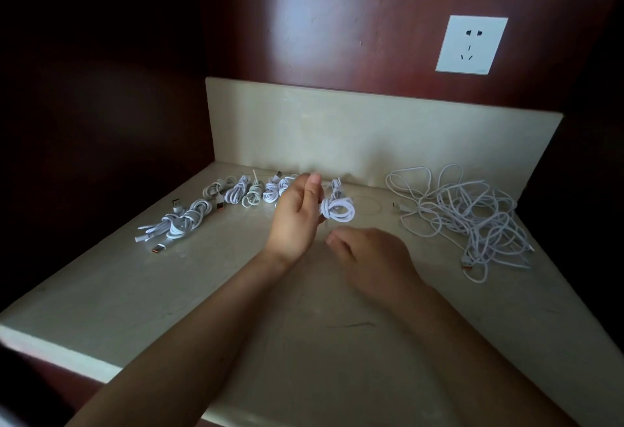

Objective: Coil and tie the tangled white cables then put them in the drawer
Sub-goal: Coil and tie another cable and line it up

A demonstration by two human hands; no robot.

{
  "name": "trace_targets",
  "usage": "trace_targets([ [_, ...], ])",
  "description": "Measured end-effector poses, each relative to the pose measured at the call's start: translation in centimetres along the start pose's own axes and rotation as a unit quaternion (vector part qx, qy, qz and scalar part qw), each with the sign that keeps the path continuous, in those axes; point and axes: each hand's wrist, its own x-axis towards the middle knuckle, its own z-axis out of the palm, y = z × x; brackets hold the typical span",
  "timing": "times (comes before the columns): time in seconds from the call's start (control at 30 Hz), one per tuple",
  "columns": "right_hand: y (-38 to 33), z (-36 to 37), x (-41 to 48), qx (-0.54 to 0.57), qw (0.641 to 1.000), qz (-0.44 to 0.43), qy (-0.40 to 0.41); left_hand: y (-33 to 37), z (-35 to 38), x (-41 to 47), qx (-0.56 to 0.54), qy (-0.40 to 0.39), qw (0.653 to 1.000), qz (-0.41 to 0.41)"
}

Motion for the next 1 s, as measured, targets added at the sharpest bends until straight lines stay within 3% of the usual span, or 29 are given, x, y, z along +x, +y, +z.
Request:
trace_targets([
  [0.17, -1.4, 0.1, -0.3, -0.006, 0.993, -0.114, 0.035, -1.5, -1.7, 0.8, 0.23, -0.012, 0.971, 0.063],
  [0.33, -0.7, -0.8, -0.2, 0.059, 0.987, -0.058, 0.141, -1.4, -1.8, 0.5, 0.324, -0.093, 0.938, 0.076],
  [0.47, 0.7, -1.3, 0.5, 0.232, 0.964, 0.057, 0.121, -1.1, -1.0, -0.1, 0.23, -0.15, 0.958, 0.084],
  [0.6, 1.0, -2.1, 0.9, 0.488, 0.862, 0.128, 0.043, -0.6, -0.1, -0.6, 0.065, -0.126, 0.988, 0.066],
  [0.7, 0.9, -2.0, 0.8, 0.54, 0.82, 0.19, -0.015, -0.1, 0.3, -0.8, -0.001, -0.089, 0.995, 0.048],
  [0.87, 0.1, -0.5, 0.3, 0.492, 0.858, 0.148, -0.001, -0.8, 0.6, -0.5, -0.054, -0.029, 0.998, 0.014],
  [1.0, -1.1, -0.5, 0.1, 0.462, 0.88, 0.112, 0.015, -1.3, 0.6, -0.5, 0.053, 0.034, 0.997, 0.036],
])
